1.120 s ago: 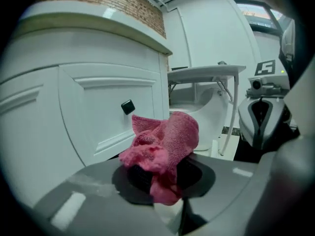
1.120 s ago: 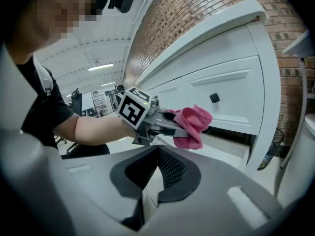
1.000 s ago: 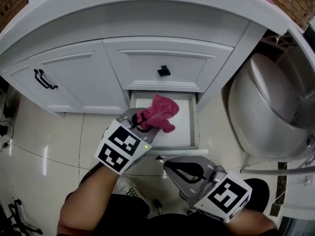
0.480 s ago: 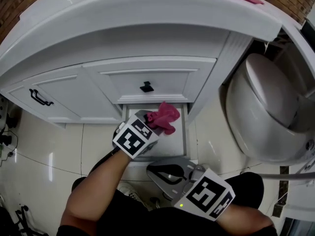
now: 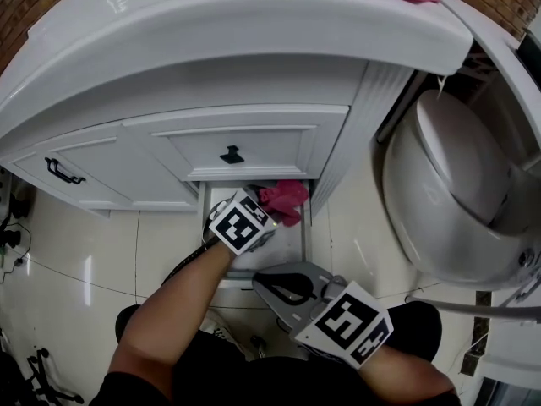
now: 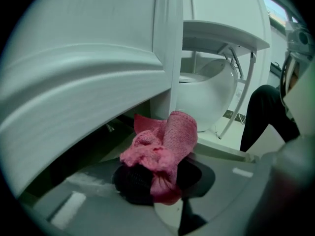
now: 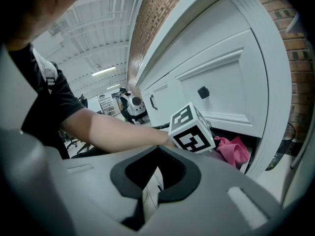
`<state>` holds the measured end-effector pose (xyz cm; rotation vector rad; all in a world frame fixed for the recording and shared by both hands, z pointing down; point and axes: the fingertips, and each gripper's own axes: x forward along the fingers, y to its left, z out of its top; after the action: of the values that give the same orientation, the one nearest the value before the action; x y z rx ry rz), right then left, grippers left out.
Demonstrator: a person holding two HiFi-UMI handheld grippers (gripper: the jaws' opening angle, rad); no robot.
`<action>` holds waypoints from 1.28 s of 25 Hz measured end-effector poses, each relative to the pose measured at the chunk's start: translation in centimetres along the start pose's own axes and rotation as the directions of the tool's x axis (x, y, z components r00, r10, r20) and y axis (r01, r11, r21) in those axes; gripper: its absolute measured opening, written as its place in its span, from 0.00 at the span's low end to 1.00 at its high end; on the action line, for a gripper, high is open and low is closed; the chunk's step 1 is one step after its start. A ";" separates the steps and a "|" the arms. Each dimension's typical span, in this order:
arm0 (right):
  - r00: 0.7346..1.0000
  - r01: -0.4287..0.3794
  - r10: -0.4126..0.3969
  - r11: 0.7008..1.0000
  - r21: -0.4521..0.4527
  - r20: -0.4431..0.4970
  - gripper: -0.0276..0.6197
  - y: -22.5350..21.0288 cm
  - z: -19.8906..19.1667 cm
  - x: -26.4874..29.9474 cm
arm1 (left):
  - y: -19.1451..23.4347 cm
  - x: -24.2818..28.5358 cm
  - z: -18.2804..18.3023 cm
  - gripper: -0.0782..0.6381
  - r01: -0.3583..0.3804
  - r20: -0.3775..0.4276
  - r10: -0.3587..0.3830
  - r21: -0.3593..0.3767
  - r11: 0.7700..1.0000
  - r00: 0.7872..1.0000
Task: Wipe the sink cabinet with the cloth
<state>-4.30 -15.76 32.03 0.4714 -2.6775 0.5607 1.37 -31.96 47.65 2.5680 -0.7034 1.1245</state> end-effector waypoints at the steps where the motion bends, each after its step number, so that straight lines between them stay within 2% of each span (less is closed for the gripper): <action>1: 1.000 -0.001 0.001 1.000 0.001 -0.004 0.05 -0.2 -0.1 0.0 | 0.2 0.3 -0.1 0.24 -0.002 -0.014 0.002 0.008 1.000 1.000; 4: 1.000 -0.012 0.012 1.000 0.006 -0.016 0.05 -0.4 -0.4 0.2 | 0.4 1.0 -0.6 0.24 -0.008 -0.051 0.010 0.024 1.000 0.999; 8: 0.999 -0.022 0.022 1.000 -0.015 -0.028 0.05 -0.7 -0.5 0.3 | 1.0 1.0 -0.8 0.24 -0.014 -0.060 0.014 0.014 1.000 0.998; 13: 0.998 -0.046 0.045 0.999 -0.022 -0.033 0.05 -0.8 -0.8 0.5 | 2.3 -0.4 -2.1 0.24 -0.064 -0.083 0.060 -0.045 0.997 0.995; 17: 0.998 -0.060 0.059 0.998 -0.038 -0.026 0.05 -0.7 0.0 0.1 | 3.8 -2.3 -3.8 0.24 -0.117 -0.091 0.107 -0.106 0.988 0.990; 20: 0.998 -0.061 0.060 0.997 -0.044 -0.027 0.05 -0.7 0.2 0.1 | 4.9 -3.9 -4.9 0.24 -0.160 -0.100 0.148 -0.125 0.979 0.984; 32: 0.999 -0.023 0.023 1.000 -0.003 -0.031 0.05 -1.9 -0.7 0.4 | 7.6 -8.2 -7.7 0.24 -0.269 -0.159 0.249 -0.122 0.955 0.955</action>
<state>-3.70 -17.16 33.35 0.4275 -2.6568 0.5653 -12.16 -32.63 46.96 2.2981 -1.0688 1.2693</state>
